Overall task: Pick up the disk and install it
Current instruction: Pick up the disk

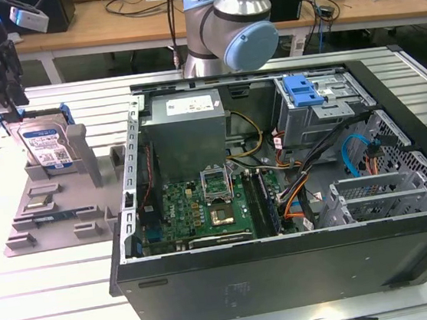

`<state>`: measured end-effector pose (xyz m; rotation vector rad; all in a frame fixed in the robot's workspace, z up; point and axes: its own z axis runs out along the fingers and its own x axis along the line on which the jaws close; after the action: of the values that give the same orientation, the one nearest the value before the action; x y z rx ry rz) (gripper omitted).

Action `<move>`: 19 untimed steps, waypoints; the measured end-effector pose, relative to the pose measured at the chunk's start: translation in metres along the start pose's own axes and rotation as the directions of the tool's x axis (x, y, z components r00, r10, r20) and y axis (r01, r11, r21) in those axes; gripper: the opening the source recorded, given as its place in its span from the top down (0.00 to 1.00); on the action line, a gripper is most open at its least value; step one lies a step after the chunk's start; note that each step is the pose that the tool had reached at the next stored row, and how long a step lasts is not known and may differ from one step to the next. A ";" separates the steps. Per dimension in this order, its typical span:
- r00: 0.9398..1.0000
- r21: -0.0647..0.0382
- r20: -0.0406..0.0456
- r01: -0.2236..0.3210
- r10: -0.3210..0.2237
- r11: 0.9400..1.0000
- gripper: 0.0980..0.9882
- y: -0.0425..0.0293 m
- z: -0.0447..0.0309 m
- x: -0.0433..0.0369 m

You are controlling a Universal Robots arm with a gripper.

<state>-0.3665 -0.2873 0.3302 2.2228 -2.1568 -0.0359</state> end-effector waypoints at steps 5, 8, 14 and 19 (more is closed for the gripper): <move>1.000 0.000 -0.009 0.006 -0.006 1.000 0.50 -0.0040 0.0057 0.0000; 1.000 0.000 -0.014 0.006 -0.006 1.000 0.50 -0.0057 0.0120 -0.0001; 1.000 0.000 -0.018 0.008 -0.008 1.000 0.50 -0.0071 0.0243 -0.0005; 1.000 -0.001 -0.019 0.009 -0.009 1.000 0.50 -0.0076 0.0340 -0.0006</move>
<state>-0.3606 -0.2870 0.2959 2.2236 -2.1368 -0.0162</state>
